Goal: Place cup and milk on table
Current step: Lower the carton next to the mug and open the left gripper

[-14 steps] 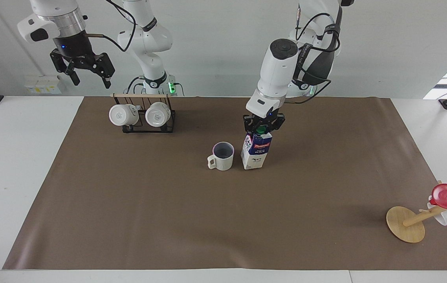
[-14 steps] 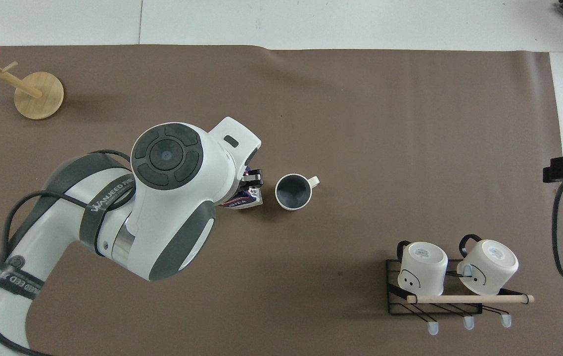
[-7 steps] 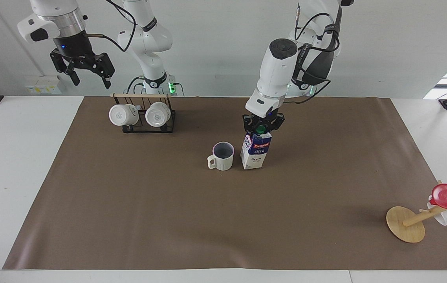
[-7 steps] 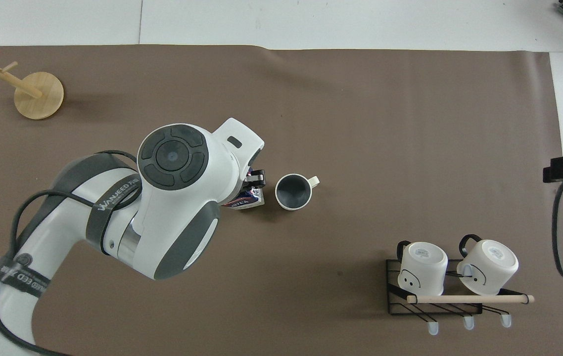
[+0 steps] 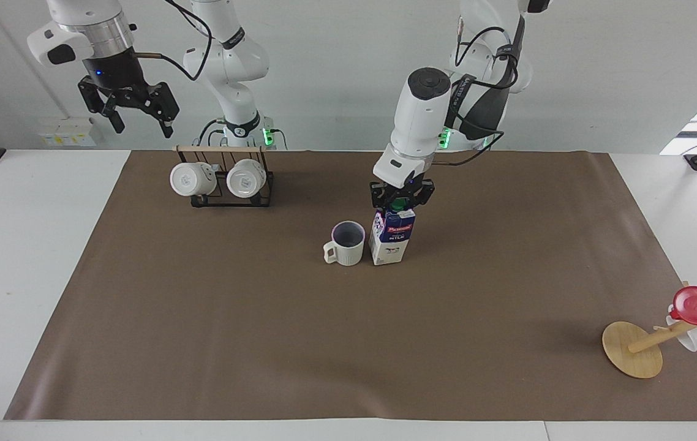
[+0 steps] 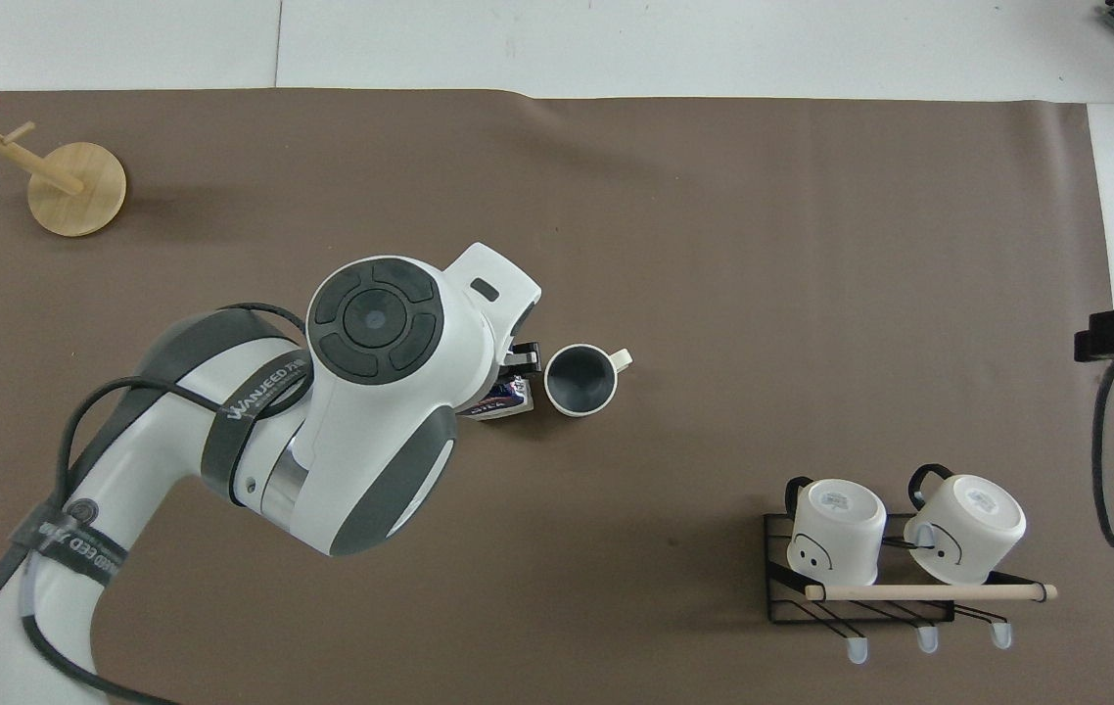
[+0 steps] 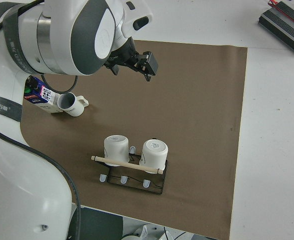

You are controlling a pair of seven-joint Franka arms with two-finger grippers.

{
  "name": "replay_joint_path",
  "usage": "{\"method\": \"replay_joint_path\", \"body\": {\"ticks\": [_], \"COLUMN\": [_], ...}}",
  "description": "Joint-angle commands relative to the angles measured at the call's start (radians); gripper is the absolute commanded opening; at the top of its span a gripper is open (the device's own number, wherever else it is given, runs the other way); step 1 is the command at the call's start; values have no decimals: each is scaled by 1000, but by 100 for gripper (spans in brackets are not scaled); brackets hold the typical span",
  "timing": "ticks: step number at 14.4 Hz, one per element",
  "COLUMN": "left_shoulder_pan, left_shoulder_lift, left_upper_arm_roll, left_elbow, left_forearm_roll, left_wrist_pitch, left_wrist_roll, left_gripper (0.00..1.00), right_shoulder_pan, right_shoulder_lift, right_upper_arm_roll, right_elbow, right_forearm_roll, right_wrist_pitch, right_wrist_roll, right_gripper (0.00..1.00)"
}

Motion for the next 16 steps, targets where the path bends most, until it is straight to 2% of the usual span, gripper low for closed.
{"method": "replay_joint_path", "body": {"ticks": [1, 7, 11, 14, 16], "left_shoulder_pan": [-22, -24, -28, -36, -38], "left_shoulder_lift": [11, 11, 11, 11, 8], "left_upper_arm_roll": [18, 18, 18, 9, 0], "left_elbow": [18, 18, 21, 30, 77], "left_forearm_roll": [-1, -3, -10, -12, -29], "left_wrist_pitch": [7, 5, 5, 4, -30], "left_wrist_roll": [-14, -14, -45, -103, -125], "left_gripper": [77, 86, 100, 100, 100], "right_shoulder_pan": [-11, -11, -11, -11, -11], "right_shoulder_lift": [9, 9, 9, 9, 9], "right_upper_arm_roll": [2, 1, 1, 1, 1], "right_elbow": [17, 17, 17, 17, 17], "right_forearm_roll": [15, 13, 15, 13, 15], "right_wrist_pitch": [-18, -18, -18, -18, -18], "right_wrist_roll": [-24, -24, -24, -24, -24], "right_gripper": [100, 100, 100, 100, 100]}}
